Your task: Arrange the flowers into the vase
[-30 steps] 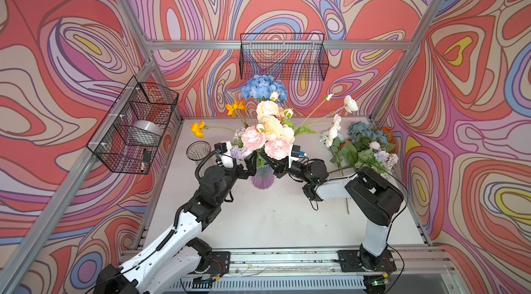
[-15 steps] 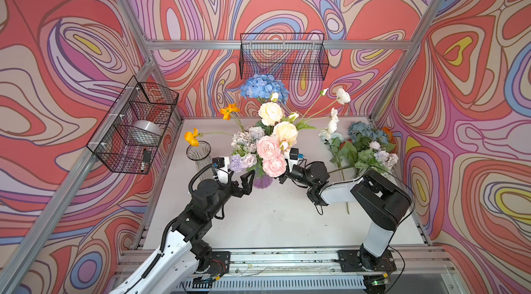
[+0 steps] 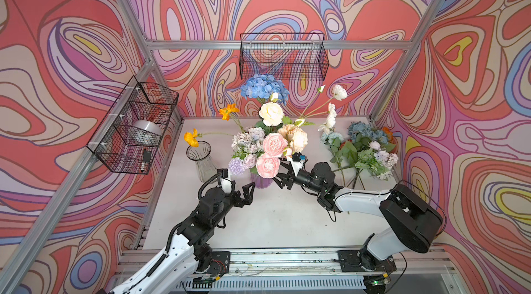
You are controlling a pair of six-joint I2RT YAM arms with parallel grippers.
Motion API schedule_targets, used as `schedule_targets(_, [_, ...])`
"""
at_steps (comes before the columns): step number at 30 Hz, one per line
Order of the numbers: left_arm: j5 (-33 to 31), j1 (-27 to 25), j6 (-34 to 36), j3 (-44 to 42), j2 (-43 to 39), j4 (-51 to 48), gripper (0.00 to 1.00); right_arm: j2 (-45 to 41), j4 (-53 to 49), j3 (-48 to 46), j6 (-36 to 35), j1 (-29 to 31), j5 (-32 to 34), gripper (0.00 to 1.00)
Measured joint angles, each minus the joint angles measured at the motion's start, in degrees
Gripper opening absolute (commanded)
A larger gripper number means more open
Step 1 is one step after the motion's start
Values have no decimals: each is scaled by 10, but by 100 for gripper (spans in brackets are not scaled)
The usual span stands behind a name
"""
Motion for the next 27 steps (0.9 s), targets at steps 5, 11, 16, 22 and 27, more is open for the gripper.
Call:
schedule_targets(5, [-12, 0, -28, -19, -49, -30, 100, 13, -57, 3, -10, 2, 31, 86])
schedule_targets(11, [-48, 0, -65, -41, -91, -83, 100, 67, -82, 61, -44, 27, 78, 90])
schedule_targets(16, [-99, 0, -99, -60, -108, -111, 100, 103, -63, 101, -56, 45, 122, 89])
schedule_targets(22, [-129, 0, -119, -68, -103, -112, 100, 164, -1, 115, -52, 46, 164, 88])
schedule_targets(27, [-138, 1, -121, -68, -86, -104, 100, 212, 62, 125, -51, 49, 176, 85])
